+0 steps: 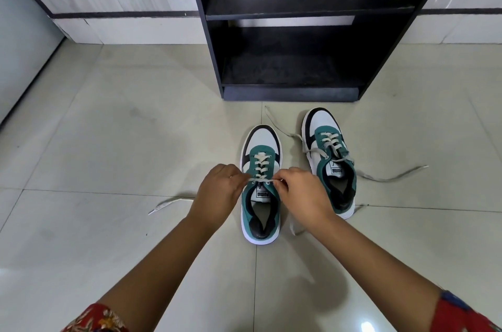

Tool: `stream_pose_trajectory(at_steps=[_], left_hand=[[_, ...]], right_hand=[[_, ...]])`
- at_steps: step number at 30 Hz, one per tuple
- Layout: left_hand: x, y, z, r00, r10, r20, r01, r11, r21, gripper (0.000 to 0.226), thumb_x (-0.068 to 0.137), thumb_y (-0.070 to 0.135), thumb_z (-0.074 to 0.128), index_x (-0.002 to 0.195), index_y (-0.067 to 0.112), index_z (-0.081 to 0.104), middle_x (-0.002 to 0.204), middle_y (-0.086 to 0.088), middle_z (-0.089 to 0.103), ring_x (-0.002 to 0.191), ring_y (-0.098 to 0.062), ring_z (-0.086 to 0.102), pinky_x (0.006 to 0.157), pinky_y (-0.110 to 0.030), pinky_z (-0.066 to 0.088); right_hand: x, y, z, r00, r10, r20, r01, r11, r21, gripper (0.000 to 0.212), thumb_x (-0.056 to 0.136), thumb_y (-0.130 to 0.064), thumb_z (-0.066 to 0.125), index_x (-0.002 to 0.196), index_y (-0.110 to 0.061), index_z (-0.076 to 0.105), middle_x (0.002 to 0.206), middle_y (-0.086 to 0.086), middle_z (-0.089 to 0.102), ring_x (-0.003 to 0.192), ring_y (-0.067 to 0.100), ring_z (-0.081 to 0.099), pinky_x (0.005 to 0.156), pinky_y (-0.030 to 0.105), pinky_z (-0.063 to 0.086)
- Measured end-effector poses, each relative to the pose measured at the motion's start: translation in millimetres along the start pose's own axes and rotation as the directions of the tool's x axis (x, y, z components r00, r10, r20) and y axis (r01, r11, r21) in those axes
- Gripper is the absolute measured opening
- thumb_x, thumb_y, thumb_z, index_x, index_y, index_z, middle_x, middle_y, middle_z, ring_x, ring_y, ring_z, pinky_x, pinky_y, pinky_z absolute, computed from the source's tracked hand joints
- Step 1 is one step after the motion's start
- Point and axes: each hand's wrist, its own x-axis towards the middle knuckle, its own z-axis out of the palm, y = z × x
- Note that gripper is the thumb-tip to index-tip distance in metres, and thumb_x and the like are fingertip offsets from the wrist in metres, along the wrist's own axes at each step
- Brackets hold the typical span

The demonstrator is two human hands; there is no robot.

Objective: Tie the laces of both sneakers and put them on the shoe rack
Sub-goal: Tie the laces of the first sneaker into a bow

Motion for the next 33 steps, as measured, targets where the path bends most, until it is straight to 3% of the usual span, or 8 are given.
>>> stream_pose_trajectory(at_steps=[6, 12, 16, 20, 24, 26, 30, 33], left_hand=[[-5.6, -8.2, 2.5, 1.0, -0.022, -0.003, 0.022, 0.997, 0.071, 0.023, 0.087, 0.025, 0.052, 0.084, 0.019, 0.073, 0.067, 0.0, 0.065, 0.058, -0.024, 0.056, 0.052, -0.025, 0.038], [-16.6, -12.7, 8.3, 0.992, -0.119, 0.032, 0.121, 0.99, -0.069, 0.018, 0.086, 0.022, 0.058, 0.085, 0.013, 0.073, 0.069, -0.002, 0.064, 0.06, -0.023, 0.058, 0.05, -0.03, 0.047], [-13.5, -15.9, 9.7, 0.99, -0.136, 0.03, 0.138, 0.984, -0.113, 0.028, 0.089, 0.029, 0.052, 0.085, 0.011, 0.073, 0.069, -0.004, 0.063, 0.063, -0.023, 0.058, 0.053, -0.033, 0.048], [-18.0, -16.7, 13.8, 0.983, -0.172, 0.071, 0.182, 0.968, -0.175, 0.041, 0.089, 0.04, 0.041, 0.088, 0.013, 0.072, 0.073, -0.002, 0.063, 0.068, -0.021, 0.058, 0.057, -0.034, 0.05], [-13.9, -15.3, 11.0, 0.97, -0.222, 0.103, 0.239, 0.949, -0.204, 0.03, 0.09, 0.035, 0.05, 0.089, 0.014, 0.072, 0.076, -0.002, 0.063, 0.072, -0.02, 0.059, 0.062, -0.034, 0.048], [-12.5, -14.3, 9.0, 0.937, -0.293, 0.187, 0.341, 0.88, -0.331, 0.018, 0.091, 0.027, 0.055, 0.089, 0.016, 0.07, 0.083, -0.002, 0.066, 0.078, -0.019, 0.061, 0.07, -0.033, 0.048], [-2.7, -0.7, -4.8, 0.837, -0.409, 0.363, 0.542, 0.537, -0.646, 0.021, 0.096, 0.02, 0.045, 0.085, 0.014, 0.062, 0.09, -0.008, 0.062, 0.075, -0.014, 0.066, 0.065, -0.018, 0.044], [6.9, 9.7, -19.0, 0.799, -0.452, 0.397, 0.555, 0.298, -0.777, 0.031, 0.099, 0.021, 0.035, 0.084, 0.003, 0.056, 0.083, 0.005, 0.067, 0.055, -0.009, 0.058, 0.059, -0.007, 0.043]], right_hand=[[-3.1, 8.6, 2.6, 0.993, 0.104, 0.064, -0.107, 0.993, 0.051, 0.019, 0.094, -0.025, 0.048, 0.093, -0.012, 0.062, 0.093, 0.006, 0.069, 0.083, 0.025, 0.063, 0.074, 0.038, 0.052], [-8.1, 16.3, 6.3, 0.981, 0.16, 0.108, -0.177, 0.969, 0.171, 0.018, 0.093, -0.022, 0.051, 0.088, -0.009, 0.062, 0.086, 0.009, 0.07, 0.079, 0.025, 0.067, 0.075, 0.04, 0.054], [-5.9, 16.8, 7.1, 0.974, 0.184, 0.132, -0.212, 0.943, 0.257, 0.015, 0.092, -0.021, 0.053, 0.083, -0.011, 0.06, 0.084, 0.008, 0.069, 0.074, 0.023, 0.067, 0.069, 0.034, 0.054], [-8.7, 18.8, 8.9, 0.961, 0.222, 0.164, -0.266, 0.904, 0.335, 0.013, 0.093, -0.015, 0.053, 0.08, -0.013, 0.057, 0.073, -0.001, 0.062, 0.058, 0.004, 0.059, 0.046, 0.007, 0.042], [-6.2, 18.6, 6.9, 0.946, 0.237, 0.221, -0.311, 0.851, 0.423, 0.013, 0.092, -0.012, 0.053, 0.08, -0.012, 0.057, 0.069, -0.003, 0.061, 0.048, 0.001, 0.059, 0.045, 0.008, 0.046], [-5.0, 18.0, 5.2, 0.945, 0.215, 0.248, -0.308, 0.842, 0.443, 0.012, 0.092, -0.014, 0.054, 0.08, -0.012, 0.058, 0.069, -0.003, 0.061, 0.047, 0.0, 0.059, 0.048, 0.01, 0.048], [-4.9, 17.3, -1.2, 0.947, 0.186, 0.261, -0.292, 0.837, 0.462, 0.022, 0.093, -0.024, 0.051, 0.072, -0.02, 0.057, 0.077, -0.004, 0.065, 0.079, 0.018, 0.064, 0.076, 0.027, 0.05], [-1.2, 10.7, -10.5, 0.948, 0.199, 0.249, -0.317, 0.666, 0.676, 0.026, 0.096, -0.021, 0.044, 0.074, -0.015, 0.057, 0.089, -0.007, 0.063, 0.097, 0.014, 0.058, 0.089, 0.026, 0.042]])
